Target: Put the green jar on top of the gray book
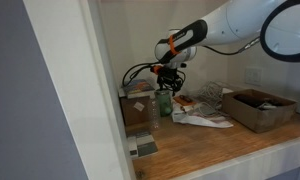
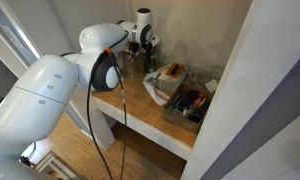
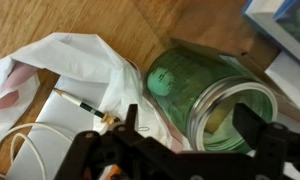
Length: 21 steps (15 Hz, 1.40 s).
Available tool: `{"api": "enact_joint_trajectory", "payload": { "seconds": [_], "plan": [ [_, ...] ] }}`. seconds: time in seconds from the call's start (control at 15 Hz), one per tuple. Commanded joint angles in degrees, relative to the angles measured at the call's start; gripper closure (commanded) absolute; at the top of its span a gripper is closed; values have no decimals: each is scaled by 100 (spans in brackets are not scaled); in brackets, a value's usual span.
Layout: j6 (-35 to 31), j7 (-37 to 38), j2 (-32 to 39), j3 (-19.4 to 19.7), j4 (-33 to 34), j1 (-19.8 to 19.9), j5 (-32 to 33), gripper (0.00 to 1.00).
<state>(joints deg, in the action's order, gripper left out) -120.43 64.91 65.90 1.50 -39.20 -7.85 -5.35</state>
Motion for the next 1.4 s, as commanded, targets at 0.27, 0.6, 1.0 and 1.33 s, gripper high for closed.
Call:
{"api": "enact_joint_trajectory", "payload": {
  "seconds": [0.27, 0.6, 1.0, 1.33],
  "plan": [
    [24, 225, 358, -3, 539, 25, -35, 62],
    [176, 250, 271, -10, 524, 57, -44, 96],
    [487, 246, 117, 10, 464, 101, -30, 97],
    [711, 103, -171, -29, 337, 173, -57, 97]
  ]
}}
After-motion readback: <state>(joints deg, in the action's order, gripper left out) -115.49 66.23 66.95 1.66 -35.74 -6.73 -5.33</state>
